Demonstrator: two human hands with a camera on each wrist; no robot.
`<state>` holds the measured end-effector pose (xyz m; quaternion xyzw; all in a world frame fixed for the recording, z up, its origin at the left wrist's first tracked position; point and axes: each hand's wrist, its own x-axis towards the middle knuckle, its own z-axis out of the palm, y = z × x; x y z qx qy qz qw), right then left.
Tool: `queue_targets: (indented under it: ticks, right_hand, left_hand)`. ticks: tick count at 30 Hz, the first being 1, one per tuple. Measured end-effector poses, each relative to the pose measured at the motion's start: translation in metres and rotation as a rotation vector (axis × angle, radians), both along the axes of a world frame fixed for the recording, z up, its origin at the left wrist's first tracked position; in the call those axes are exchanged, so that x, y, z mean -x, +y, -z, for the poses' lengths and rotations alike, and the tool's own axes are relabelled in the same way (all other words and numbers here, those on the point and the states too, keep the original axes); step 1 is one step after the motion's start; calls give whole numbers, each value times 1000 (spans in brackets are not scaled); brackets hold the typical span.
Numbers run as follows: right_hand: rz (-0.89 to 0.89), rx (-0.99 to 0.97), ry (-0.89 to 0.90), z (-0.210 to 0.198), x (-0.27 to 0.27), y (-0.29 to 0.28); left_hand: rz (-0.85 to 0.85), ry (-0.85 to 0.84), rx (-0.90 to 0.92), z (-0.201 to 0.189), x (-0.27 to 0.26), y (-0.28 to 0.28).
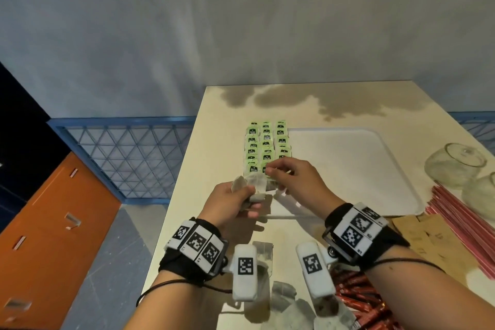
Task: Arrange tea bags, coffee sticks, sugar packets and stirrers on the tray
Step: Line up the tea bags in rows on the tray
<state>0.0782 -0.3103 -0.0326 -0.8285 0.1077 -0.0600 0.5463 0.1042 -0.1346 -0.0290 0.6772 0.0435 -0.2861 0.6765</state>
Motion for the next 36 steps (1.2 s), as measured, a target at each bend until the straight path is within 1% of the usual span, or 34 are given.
queue_targets:
  ticks: [3, 6, 8, 10, 12, 15, 17, 20, 24, 27, 29, 33, 36]
  right_hand:
    - [-41, -17, 5, -1, 19, 3]
    - [-11, -13, -36, -5, 33, 0]
    - [55, -30, -58, -8, 39, -3]
    - [116, 3, -88, -10, 45, -6]
    - [148, 55, -103, -11, 49, -5]
    - [153, 76, -104, -12, 54, 0]
    - [162, 77, -112, -14, 56, 2]
    - [157, 3, -122, -22, 60, 3]
    - [91, -57, -132, -33, 69, 10]
    - [149, -64, -189, -33, 71, 4]
    - [190, -69, -198, -31, 68, -5]
    - [60, -30, -109, -27, 60, -12]
    - [35, -39, -76, -21, 55, -14]
  left_hand:
    - [72, -39, -18, -5, 6, -7]
    - [139, -106, -63, -8, 13, -9]
    - [110, -217, -144, -9, 15, -8]
    - [36, -365, -234, -12, 19, -10]
    - [9, -472, -254, -18, 29, -16]
    - [55, -549, -231, -23, 45, -30]
    - [43, -578, -231, -21, 48, -35]
    - [7, -595, -222, -21, 47, -37]
    - [-14, -584, -226, -29, 48, -38]
    - [-36, -491, -182, -29, 44, -36]
    - [-56, -426, -127, -28, 43, -34]
    - [-41, -329, -20, -30, 42, -33]
    - [-23, -246, -5, -25, 38, -31]
